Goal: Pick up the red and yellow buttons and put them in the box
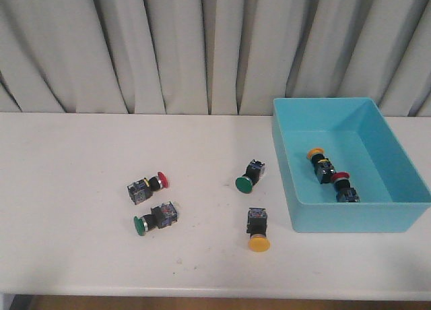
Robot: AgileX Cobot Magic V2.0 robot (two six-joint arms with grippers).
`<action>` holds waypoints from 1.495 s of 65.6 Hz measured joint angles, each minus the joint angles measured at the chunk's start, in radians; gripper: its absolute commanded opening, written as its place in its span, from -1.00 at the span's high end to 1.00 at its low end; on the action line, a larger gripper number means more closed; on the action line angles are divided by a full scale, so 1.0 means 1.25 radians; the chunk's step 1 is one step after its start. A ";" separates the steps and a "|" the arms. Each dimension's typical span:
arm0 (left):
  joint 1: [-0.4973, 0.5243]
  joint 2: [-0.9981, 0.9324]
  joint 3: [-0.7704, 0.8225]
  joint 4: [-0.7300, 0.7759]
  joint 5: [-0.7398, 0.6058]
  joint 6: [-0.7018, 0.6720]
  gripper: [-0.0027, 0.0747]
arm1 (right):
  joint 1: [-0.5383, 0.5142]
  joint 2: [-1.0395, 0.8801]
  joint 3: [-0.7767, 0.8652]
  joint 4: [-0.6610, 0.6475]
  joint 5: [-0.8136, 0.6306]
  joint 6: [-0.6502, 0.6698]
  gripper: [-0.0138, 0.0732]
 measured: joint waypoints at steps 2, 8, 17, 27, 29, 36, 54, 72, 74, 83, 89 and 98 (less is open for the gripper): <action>0.000 0.000 0.000 0.000 0.000 0.000 0.95 | 0.000 -0.031 0.028 0.004 -0.025 0.001 0.69; 0.000 0.000 0.000 0.000 0.000 0.000 0.95 | 0.000 -0.097 0.094 0.016 -0.097 0.002 0.69; 0.000 0.000 0.000 0.000 0.000 0.000 0.95 | 0.000 -0.150 0.165 0.020 -0.160 0.002 0.69; 0.000 0.000 0.000 0.000 0.000 0.000 0.95 | 0.000 -0.161 0.187 0.023 -0.203 0.002 0.69; 0.000 0.000 0.000 0.000 0.000 0.000 0.95 | 0.000 -0.161 0.187 0.024 -0.212 0.002 0.69; 0.000 0.000 0.000 0.000 0.000 0.000 0.95 | 0.000 -0.161 0.187 0.026 -0.220 0.002 0.69; 0.000 0.000 0.000 0.000 0.000 0.000 0.95 | 0.000 -0.161 0.187 0.026 -0.226 0.002 0.69; 0.000 0.000 0.000 0.000 0.000 0.000 0.95 | 0.000 -0.161 0.187 0.021 -0.220 0.002 0.69; 0.000 0.000 0.000 0.000 0.000 0.000 0.95 | 0.000 -0.161 0.187 0.010 -0.220 0.009 0.69; 0.000 0.000 0.000 0.000 0.000 0.000 0.95 | 0.000 -0.161 0.187 -0.103 -0.213 0.105 0.69; 0.000 0.000 0.000 0.000 0.000 0.000 0.95 | 0.000 -0.161 0.187 -0.141 -0.213 0.158 0.69; 0.000 0.000 0.000 0.000 0.000 0.000 0.95 | 0.000 -0.161 0.187 -0.150 -0.213 0.181 0.69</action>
